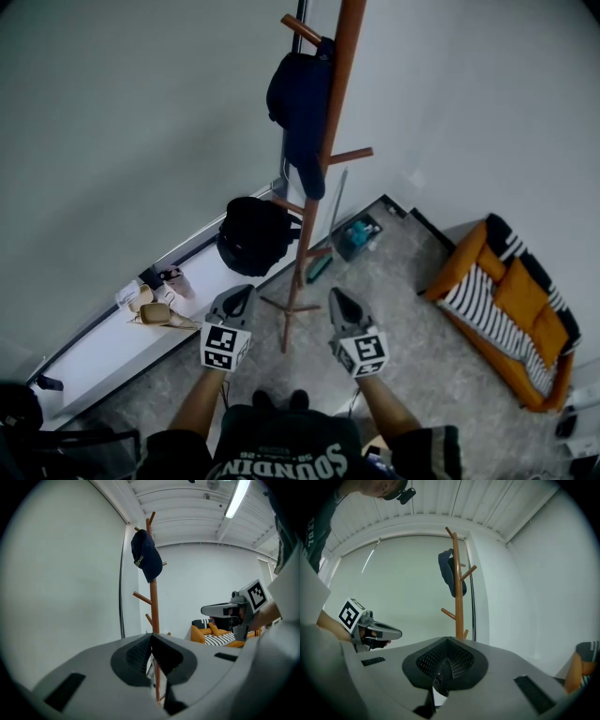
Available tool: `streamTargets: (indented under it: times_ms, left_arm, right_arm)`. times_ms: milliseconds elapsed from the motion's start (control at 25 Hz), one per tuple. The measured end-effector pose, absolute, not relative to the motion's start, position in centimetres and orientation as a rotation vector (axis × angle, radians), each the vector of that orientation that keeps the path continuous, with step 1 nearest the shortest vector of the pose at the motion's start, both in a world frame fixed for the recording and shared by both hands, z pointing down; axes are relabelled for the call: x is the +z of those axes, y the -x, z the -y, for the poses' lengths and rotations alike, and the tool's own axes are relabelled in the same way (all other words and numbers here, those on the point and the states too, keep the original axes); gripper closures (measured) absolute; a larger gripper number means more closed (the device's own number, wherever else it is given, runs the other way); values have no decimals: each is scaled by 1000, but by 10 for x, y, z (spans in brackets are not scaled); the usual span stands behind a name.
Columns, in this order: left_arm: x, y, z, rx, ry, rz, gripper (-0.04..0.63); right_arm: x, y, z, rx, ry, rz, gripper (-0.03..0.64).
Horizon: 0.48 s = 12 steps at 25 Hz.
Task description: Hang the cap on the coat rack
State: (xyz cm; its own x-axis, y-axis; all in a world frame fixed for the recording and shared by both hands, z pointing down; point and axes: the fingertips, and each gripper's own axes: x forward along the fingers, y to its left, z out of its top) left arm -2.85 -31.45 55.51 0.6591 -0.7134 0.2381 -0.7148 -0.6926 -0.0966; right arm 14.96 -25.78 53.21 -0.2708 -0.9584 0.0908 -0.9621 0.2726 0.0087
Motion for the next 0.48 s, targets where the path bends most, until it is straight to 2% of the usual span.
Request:
streamTargets:
  times_ms: [480]
  left_arm:
    - [548,19,315,400,-2877,1213,594]
  right_arm:
    - [523,-145,260,61,-1820,2465,621]
